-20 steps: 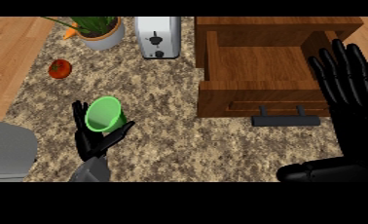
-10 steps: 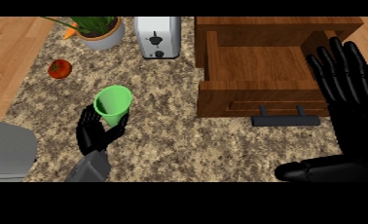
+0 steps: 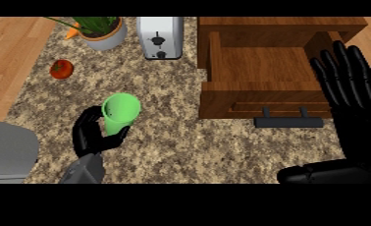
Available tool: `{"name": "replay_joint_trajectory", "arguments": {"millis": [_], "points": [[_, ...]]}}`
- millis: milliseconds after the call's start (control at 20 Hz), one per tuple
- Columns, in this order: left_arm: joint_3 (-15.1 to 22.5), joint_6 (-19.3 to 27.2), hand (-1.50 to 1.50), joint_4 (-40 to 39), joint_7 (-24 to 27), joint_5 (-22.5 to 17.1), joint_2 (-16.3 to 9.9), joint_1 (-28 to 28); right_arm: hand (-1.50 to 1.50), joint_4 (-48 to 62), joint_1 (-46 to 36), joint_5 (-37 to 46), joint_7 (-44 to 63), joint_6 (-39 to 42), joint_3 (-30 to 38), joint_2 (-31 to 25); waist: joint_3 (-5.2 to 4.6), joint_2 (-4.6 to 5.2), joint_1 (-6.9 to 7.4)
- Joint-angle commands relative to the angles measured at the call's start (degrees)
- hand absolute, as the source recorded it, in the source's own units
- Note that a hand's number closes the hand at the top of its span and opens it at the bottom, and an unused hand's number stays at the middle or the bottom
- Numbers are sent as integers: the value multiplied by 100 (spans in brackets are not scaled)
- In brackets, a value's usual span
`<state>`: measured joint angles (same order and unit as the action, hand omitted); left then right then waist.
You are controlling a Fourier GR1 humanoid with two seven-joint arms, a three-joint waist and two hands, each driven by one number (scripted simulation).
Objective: Pick up the cup, place it into the drawer and close the drawer
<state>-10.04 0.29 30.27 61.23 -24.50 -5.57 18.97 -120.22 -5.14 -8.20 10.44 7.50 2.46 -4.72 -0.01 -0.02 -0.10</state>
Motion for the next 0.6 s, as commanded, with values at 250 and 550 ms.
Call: {"name": "replay_joint_trajectory", "arguments": {"millis": [250, 550], "points": [[709, -1112, 150, 1154, -314, 280, -155, -104, -150, -79, -34, -272, 117, 41, 262, -114, 8, -29, 52], [1187, -1039, 150, 2765, -1452, 302, -284, -362, -150, -238, 273, -245, 101, 149, 226, -156, 11, -45, 57]]}}
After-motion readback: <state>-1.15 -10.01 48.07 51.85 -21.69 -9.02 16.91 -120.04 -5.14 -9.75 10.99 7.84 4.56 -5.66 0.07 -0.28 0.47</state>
